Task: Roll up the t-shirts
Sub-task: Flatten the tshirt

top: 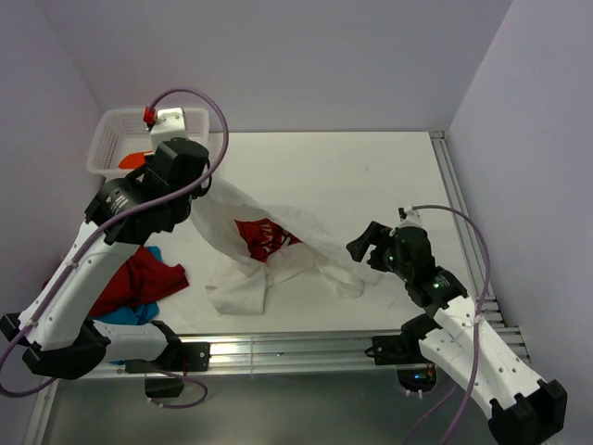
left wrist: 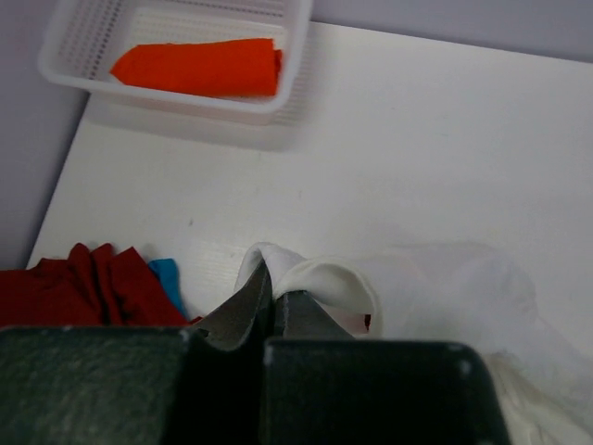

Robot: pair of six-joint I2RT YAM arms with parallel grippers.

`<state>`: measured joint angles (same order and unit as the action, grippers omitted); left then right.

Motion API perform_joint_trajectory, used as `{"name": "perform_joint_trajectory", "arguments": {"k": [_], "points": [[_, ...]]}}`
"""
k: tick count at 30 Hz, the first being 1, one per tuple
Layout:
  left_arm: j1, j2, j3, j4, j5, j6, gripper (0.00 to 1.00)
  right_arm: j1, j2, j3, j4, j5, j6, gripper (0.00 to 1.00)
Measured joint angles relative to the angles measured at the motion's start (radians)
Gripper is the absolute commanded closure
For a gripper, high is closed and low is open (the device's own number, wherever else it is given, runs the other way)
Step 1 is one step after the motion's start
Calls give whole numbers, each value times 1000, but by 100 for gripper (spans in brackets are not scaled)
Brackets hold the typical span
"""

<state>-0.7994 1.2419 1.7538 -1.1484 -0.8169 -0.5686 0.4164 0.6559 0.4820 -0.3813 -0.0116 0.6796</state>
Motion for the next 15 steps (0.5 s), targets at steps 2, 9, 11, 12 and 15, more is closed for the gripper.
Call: {"name": "perform_joint_trajectory", "arguments": {"k": [2,9,11,12,15], "points": [[71,17,12,0,3,27,100,0,-34,-1,1,3,-10,17],[198,32,16,10,34,88,100,0,-38,-37,45,-55,-61,25],[219,32,17,16,40,105,100,0,-26,-49,48,-64,-65,25],[229,32,18,16,43,111,100,0,-15,-56,48,-66,-63,25],[260,32,27,23,54,129,100,0,9,-82,49,-69,-39,23]]}}
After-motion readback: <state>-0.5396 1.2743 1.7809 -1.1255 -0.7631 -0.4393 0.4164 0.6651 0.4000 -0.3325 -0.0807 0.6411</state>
